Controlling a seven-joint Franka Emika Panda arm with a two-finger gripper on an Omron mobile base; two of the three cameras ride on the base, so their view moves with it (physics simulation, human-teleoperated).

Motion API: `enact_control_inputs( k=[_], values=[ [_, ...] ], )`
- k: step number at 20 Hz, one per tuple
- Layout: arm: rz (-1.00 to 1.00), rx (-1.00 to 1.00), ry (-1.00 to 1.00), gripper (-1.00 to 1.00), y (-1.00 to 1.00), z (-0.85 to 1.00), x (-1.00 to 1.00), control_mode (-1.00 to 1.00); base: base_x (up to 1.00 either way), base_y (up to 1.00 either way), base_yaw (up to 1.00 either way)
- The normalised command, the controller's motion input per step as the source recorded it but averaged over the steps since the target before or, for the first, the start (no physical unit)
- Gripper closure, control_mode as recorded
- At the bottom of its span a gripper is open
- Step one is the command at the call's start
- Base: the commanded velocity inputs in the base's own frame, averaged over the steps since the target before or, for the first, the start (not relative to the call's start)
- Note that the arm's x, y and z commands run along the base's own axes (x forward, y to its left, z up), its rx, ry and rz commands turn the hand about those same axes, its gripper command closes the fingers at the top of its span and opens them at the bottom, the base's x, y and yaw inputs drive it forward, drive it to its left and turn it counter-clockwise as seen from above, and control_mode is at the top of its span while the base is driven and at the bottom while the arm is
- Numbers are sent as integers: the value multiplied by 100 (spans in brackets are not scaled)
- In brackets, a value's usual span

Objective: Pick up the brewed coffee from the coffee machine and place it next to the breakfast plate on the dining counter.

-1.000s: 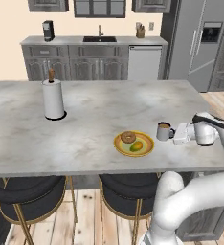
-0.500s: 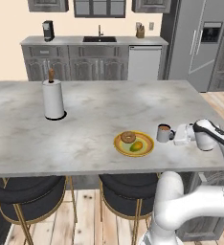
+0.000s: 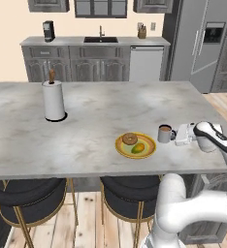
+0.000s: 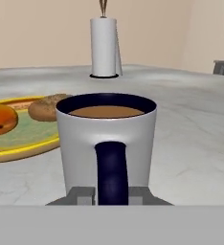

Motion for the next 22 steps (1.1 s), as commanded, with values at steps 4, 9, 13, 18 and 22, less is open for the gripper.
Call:
enact_control_inputs(
  k=[4,9,13,18,22],
  values=[
    [0,0,0,-100,0,4,-24,-100,0,0,0],
    [1,0,0,-100,0,12,-39,-100,0,0,0],
    [1,-1,-2,-100,5,51,-65,-100,0,0,0],
    [2,-10,-23,-100,27,78,-100,-100,0,0,0],
    [0,-18,-36,-100,52,70,-100,-100,0,0,0]
  ],
)
